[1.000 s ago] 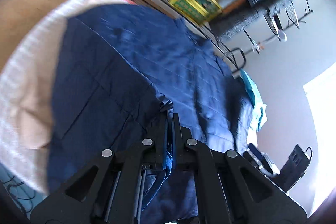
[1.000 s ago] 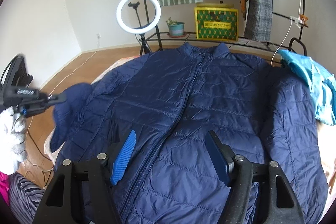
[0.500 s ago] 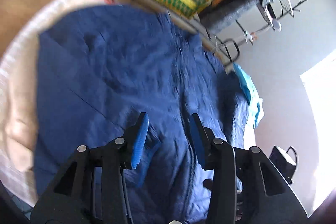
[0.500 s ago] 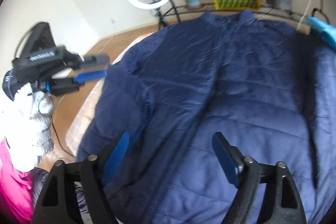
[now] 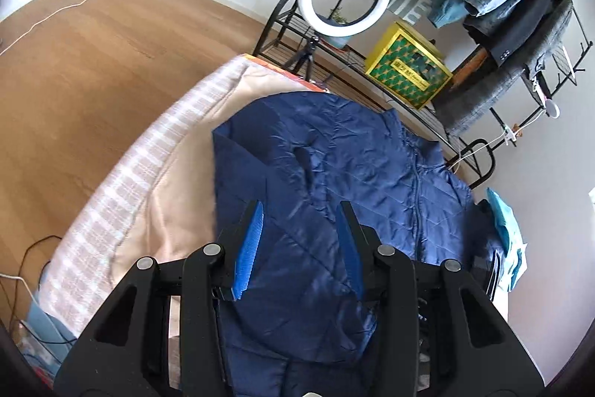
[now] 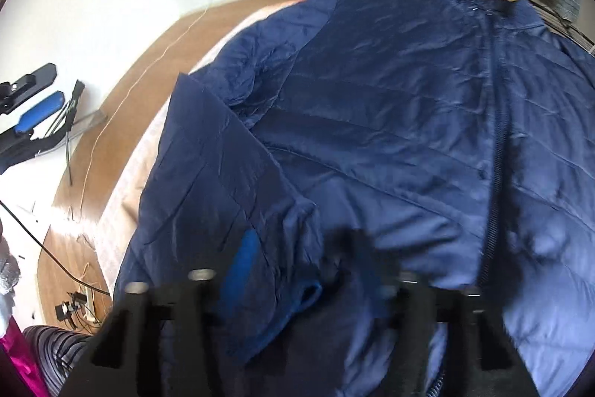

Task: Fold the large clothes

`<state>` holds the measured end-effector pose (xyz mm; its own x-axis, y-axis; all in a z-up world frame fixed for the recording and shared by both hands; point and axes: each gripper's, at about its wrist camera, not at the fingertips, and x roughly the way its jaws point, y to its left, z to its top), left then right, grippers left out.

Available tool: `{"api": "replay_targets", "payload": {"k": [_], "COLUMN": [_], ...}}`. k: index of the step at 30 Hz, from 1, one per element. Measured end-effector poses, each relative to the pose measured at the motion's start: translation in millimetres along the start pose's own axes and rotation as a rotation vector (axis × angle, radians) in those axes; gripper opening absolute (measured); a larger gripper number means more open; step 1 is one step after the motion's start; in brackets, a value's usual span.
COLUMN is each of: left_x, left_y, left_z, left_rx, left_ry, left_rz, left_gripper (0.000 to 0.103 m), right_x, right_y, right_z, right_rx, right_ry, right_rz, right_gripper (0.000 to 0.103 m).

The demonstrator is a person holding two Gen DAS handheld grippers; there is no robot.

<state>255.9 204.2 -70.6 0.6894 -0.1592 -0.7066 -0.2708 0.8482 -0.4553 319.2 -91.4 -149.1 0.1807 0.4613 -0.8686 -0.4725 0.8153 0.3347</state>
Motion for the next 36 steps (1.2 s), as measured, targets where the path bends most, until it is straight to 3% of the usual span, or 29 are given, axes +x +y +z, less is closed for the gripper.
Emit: {"api": "replay_targets", "payload": {"k": [2,7,14,19,24,36], "left_x": [0.1,5.1,21.8,41.3,53.4,56.9], "left_y": [7.4,8.3,-4.9,-25.8,-47.5,-74.1], "left_z": [0.9,-6.2,-10.4,-16.3,-24.0,-27.2], "left_rx": [-0.003,0.008,0.034,0.072,0.101,0.143], "left_ry": [0.002,0.009,0.043,0.086,0.118,0.111], "left_rz": [0.008,0.04,0.047,0.05,0.027,0.012], "left_gripper": [0.04,0.04,0.04,0.04,0.04,0.04], "right_x": [-3.8,-51.9,-98.5,-94.2,-86.2,-41.7], "right_y": [-1.2,-14.7,-108.5,-165.7,-198.5,-247.4], "right_z": [7.4,38.2,67.2,73.3,83.6,99.1], "right_rx": [0.003,-0.044,0.072,0.157,0.19,0.252], "right_ry": [-0.01,-0.153,-0.269,-0.265,-0.263,-0.187], "right_rz": [0.025,-0.015,-0.195,-0.297,-0.384,-0.471], "right_gripper": [0.004,0.002,0.002,0.002,0.002,0.003]}}
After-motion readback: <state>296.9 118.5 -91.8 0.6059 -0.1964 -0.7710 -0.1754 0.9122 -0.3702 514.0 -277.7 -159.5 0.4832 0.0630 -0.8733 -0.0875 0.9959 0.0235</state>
